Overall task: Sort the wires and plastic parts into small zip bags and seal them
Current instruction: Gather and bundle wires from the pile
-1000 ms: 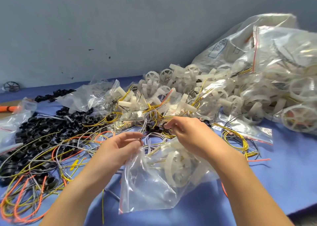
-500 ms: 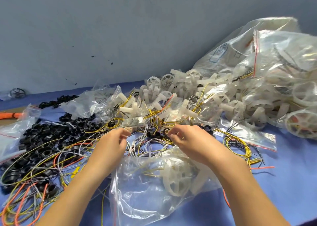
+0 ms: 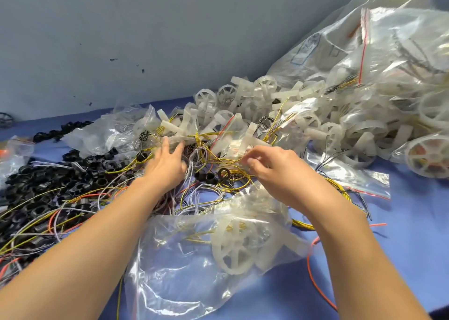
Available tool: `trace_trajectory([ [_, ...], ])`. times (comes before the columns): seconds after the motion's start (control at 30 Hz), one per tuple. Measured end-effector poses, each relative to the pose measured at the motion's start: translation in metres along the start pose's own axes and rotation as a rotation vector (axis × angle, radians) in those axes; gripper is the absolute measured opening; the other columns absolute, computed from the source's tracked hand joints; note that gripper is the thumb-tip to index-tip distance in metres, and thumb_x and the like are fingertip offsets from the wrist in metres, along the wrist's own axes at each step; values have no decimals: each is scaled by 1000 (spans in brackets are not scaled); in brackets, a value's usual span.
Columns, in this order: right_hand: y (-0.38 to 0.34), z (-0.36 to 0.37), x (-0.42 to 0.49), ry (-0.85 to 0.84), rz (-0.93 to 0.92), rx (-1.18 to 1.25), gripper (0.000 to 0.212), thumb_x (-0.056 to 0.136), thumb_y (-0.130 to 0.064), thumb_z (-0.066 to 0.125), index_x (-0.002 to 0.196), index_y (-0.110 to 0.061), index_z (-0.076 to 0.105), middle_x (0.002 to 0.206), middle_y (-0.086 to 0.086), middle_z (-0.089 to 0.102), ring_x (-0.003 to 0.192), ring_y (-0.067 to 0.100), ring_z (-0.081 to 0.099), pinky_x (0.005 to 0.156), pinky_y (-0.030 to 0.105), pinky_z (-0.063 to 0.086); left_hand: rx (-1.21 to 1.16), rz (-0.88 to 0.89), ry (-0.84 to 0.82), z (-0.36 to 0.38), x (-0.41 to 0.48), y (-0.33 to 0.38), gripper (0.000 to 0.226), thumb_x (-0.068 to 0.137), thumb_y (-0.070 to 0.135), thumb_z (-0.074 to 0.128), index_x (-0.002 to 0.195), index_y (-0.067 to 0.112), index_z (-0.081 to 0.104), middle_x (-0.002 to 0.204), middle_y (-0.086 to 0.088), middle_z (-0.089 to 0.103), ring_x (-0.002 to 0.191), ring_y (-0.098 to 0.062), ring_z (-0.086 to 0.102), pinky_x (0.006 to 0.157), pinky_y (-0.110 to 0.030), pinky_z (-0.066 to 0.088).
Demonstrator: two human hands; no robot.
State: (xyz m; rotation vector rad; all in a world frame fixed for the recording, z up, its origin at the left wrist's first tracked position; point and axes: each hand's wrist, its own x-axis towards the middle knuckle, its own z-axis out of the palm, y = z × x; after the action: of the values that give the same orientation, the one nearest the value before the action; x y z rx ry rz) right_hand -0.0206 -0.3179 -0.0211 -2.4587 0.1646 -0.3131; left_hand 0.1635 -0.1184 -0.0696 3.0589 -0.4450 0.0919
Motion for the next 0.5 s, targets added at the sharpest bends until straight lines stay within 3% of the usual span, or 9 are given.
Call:
trace_trajectory([
  [0.1,1,-1,-3,6,-11,-21,24,99,-28,45,109,-29,67,109,-3,70,103,21,61,88,35,48,155,3,51,-4,9,-2,73,93,13,54,153,26,13,151,-23,21,134,-41,29,101,-50,38],
  [0.23,0,1,-6,-18,-28,-35,24,100,-30,45,110,-29,66,108,-3,68,104,21,59,88,37,47,287,57,239,-3,12,-15,53,91,6,55,139,15,35,120,-23,50,111,-39,49,84,-46,47],
  [0.37,0,-1,-7,-27,-41,-42,24,101,-33,44,113,-30,65,110,-4,67,105,19,59,86,34,46,-89,-42,366,-13,18,-43,23,92,13,55,113,7,50,106,-24,60,96,-41,58,79,-47,48],
  [0.5,-2,-3,-8,-35,-41,-44,25,101,-35,44,115,-31,65,111,-5,66,104,17,59,82,31,44,-559,-360,500,-38,19,-80,16,90,23,57,92,7,59,94,-23,65,97,-40,61,77,-42,45],
])
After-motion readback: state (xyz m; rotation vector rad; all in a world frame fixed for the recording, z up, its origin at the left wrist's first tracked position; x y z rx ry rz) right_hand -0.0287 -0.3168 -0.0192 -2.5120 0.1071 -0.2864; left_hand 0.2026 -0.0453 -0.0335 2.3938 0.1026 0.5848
